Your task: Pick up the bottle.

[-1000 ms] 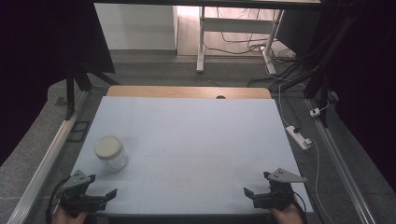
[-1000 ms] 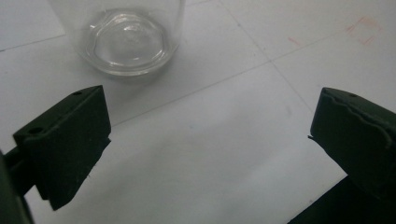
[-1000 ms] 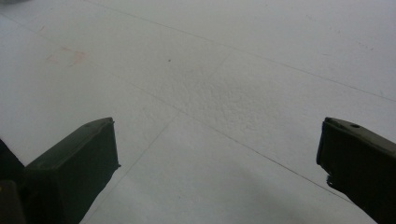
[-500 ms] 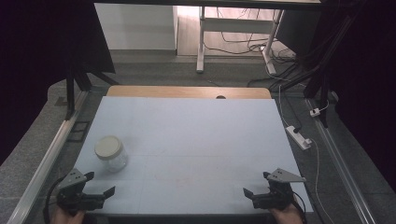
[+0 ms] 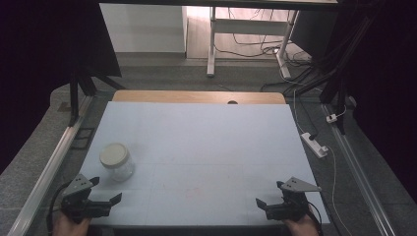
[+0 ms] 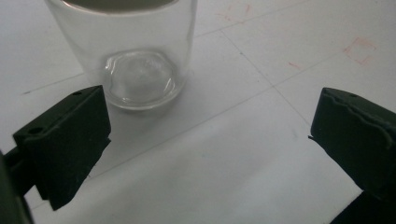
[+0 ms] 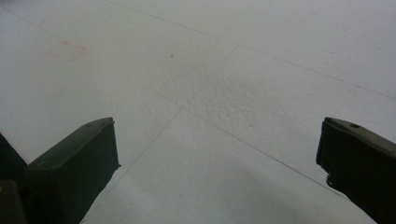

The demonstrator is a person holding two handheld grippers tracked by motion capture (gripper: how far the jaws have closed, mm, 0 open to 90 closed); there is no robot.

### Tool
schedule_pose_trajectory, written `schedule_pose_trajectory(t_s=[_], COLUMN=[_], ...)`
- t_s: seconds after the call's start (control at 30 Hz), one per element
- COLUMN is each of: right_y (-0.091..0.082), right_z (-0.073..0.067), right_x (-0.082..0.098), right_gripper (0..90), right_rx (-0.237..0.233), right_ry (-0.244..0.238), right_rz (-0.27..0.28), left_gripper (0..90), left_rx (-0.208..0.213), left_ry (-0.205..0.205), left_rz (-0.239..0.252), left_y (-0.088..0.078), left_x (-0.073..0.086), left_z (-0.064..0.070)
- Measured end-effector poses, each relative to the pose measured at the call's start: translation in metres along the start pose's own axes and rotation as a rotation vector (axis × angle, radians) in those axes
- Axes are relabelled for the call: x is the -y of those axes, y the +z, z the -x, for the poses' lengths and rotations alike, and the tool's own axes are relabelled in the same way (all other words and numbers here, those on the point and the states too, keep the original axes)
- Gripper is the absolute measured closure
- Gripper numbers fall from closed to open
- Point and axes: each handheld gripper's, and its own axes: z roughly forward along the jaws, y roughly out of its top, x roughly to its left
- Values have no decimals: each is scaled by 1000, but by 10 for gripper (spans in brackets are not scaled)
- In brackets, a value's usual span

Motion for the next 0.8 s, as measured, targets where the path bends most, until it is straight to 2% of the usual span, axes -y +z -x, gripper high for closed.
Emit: schedule_pose_trajectory(t_s=[0.17, 0.27, 0.33, 0.8], right_y=[0, 0, 0, 1], right_z=[0, 0, 0, -2], right_x=[0, 0, 0, -1], right_gripper=[0, 0, 0, 0], right_rx=[0, 0, 0, 3], right_ry=[-1, -3, -4, -18], right_rz=[-3, -3, -3, -18], left_gripper=[0, 0, 3, 4], left_rx=[-1, 26, 33, -45], left_ry=[21, 30, 19, -19], left_rz=[23, 50, 58, 78], left_y=[4, 6, 6, 15], left_x=[-2, -1, 0, -6], left_z=[-4, -8, -11, -21])
